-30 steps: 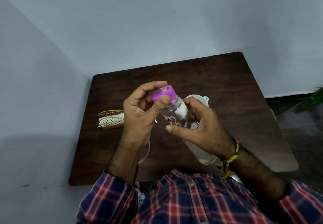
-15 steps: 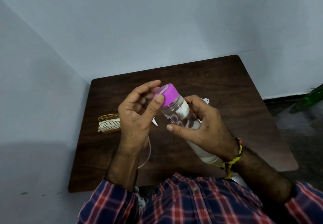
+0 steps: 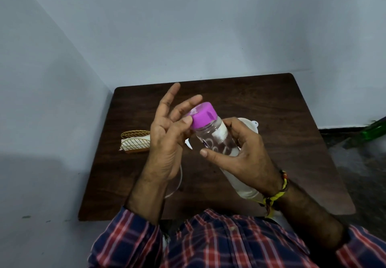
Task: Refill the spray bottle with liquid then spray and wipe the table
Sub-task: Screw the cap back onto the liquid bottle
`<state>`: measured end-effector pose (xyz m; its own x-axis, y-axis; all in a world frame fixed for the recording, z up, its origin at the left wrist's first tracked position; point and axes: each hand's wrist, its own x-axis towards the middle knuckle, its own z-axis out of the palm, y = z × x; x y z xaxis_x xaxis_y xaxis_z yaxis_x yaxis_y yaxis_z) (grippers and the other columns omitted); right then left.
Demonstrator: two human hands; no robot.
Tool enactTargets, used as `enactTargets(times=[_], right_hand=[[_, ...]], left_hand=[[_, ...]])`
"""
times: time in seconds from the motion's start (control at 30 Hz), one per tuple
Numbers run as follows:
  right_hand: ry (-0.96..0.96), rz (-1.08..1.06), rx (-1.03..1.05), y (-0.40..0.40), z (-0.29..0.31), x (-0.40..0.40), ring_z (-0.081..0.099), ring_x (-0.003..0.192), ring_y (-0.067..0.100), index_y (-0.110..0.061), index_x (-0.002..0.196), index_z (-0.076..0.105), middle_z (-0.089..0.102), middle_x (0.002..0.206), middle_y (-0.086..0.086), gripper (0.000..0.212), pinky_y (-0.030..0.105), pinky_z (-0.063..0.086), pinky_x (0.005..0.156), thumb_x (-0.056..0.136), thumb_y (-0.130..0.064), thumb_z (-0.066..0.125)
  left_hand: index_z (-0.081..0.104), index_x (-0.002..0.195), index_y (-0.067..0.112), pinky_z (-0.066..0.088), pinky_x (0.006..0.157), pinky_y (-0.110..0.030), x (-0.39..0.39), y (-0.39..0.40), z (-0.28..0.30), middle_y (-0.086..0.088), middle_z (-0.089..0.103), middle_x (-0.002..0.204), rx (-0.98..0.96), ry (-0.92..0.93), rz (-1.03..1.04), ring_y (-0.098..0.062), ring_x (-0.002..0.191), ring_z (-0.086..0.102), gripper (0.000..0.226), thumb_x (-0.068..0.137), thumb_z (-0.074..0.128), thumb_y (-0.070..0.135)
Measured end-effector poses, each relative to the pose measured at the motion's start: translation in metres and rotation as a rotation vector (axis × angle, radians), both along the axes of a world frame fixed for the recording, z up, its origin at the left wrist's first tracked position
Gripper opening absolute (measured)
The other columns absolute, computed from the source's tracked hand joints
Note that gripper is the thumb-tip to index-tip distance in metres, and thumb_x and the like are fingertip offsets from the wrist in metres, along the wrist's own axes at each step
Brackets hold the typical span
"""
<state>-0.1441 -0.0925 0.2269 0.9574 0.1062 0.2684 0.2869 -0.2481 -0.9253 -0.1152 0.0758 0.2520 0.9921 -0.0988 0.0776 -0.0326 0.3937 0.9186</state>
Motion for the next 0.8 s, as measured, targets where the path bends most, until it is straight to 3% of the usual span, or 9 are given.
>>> enactTargets(times=[0.07, 0.13, 0.23, 0.3, 0.4, 0.53, 0.6, 0.7, 0.8], right_hand=[[0.001, -0.007, -0.021, 0.005, 0.000, 0.002, 0.070, 0.082, 0.014, -0.012, 0.110, 0.063, 0.069, 0.090, -0.012, 0.048, 0.025, 0.057, 0.069, 0.073, -0.030, 0.088], [0.010, -0.010, -0.030, 0.009, 0.000, 0.005, 0.071, 0.082, 0.014, -0.013, 0.110, 0.062, 0.070, 0.090, -0.010, 0.048, 0.028, 0.058, 0.069, 0.073, -0.030, 0.088], [0.036, -0.006, -0.015, 0.016, -0.001, 0.008, 0.072, 0.083, 0.018, -0.014, 0.110, 0.062, 0.072, 0.091, -0.006, 0.048, 0.037, 0.060, 0.070, 0.074, -0.033, 0.087], [0.036, -0.014, -0.032, 0.021, -0.003, 0.008, 0.072, 0.084, 0.018, -0.015, 0.111, 0.062, 0.072, 0.092, -0.006, 0.049, 0.039, 0.060, 0.070, 0.074, -0.035, 0.087], [0.031, -0.019, -0.055, 0.028, -0.004, 0.008, 0.071, 0.083, 0.017, -0.016, 0.110, 0.062, 0.072, 0.092, -0.005, 0.047, 0.039, 0.059, 0.070, 0.075, -0.033, 0.087], [0.036, 0.016, -0.025, 0.036, -0.005, 0.009, 0.072, 0.087, 0.019, -0.014, 0.114, 0.062, 0.072, 0.096, -0.004, 0.048, 0.038, 0.060, 0.072, 0.076, -0.029, 0.087], [0.033, 0.004, -0.030, 0.040, -0.006, 0.009, 0.072, 0.087, 0.018, -0.014, 0.114, 0.062, 0.072, 0.096, -0.005, 0.049, 0.038, 0.060, 0.072, 0.075, -0.029, 0.087], [-0.010, -0.038, -0.087, 0.048, -0.007, 0.010, 0.071, 0.087, 0.012, -0.014, 0.114, 0.061, 0.072, 0.098, -0.006, 0.052, 0.032, 0.059, 0.071, 0.074, -0.033, 0.087], [-0.006, -0.004, -0.084, 0.052, -0.007, 0.014, 0.071, 0.090, 0.012, -0.013, 0.115, 0.061, 0.072, 0.100, -0.007, 0.051, 0.030, 0.059, 0.072, 0.075, -0.030, 0.087]], left_hand=[[0.038, 0.146, 0.018, 0.053, 0.082, -0.039, -0.001, -0.001, 0.002, -0.015, 0.065, 0.113, 0.045, -0.018, 0.102, -0.027, 0.103, 0.061, 0.078, 0.081, 0.077, 0.034], [0.042, 0.143, 0.016, 0.055, 0.078, -0.037, -0.001, 0.000, 0.002, -0.011, 0.069, 0.103, 0.078, -0.025, 0.176, -0.023, 0.096, 0.064, 0.082, 0.074, 0.083, 0.034], [0.039, 0.145, 0.016, 0.056, 0.080, -0.035, 0.000, 0.009, 0.001, -0.016, 0.071, 0.113, 0.011, 0.026, 0.126, -0.026, 0.103, 0.068, 0.060, 0.091, 0.065, 0.013], [0.037, 0.146, 0.018, 0.055, 0.084, -0.038, 0.000, 0.013, 0.001, -0.015, 0.069, 0.119, 0.024, 0.046, 0.112, -0.026, 0.108, 0.066, 0.054, 0.095, 0.057, 0.023], [0.037, 0.145, 0.021, 0.055, 0.085, -0.036, -0.002, 0.015, 0.002, -0.006, 0.069, 0.106, 0.165, -0.005, 0.190, -0.020, 0.103, 0.066, 0.084, 0.076, 0.078, 0.045], [0.032, 0.148, 0.019, 0.056, 0.087, -0.036, 0.002, 0.030, -0.001, -0.017, 0.070, 0.115, -0.008, 0.072, 0.089, -0.025, 0.107, 0.066, 0.077, 0.082, 0.070, 0.007], [0.030, 0.149, 0.021, 0.056, 0.086, -0.033, 0.003, 0.037, -0.006, -0.018, 0.067, 0.121, -0.091, 0.122, 0.072, -0.024, 0.110, 0.065, 0.074, 0.085, 0.065, 0.009], [0.035, 0.146, 0.019, 0.055, 0.082, -0.029, 0.002, 0.035, -0.009, -0.006, 0.070, 0.098, 0.011, 0.107, 0.199, -0.015, 0.094, 0.066, 0.091, 0.071, 0.085, 0.025], [0.039, 0.143, 0.017, 0.059, 0.078, -0.031, 0.003, 0.035, -0.005, -0.004, 0.074, 0.091, 0.024, 0.111, 0.246, -0.013, 0.086, 0.069, 0.089, 0.068, 0.085, 0.008]])
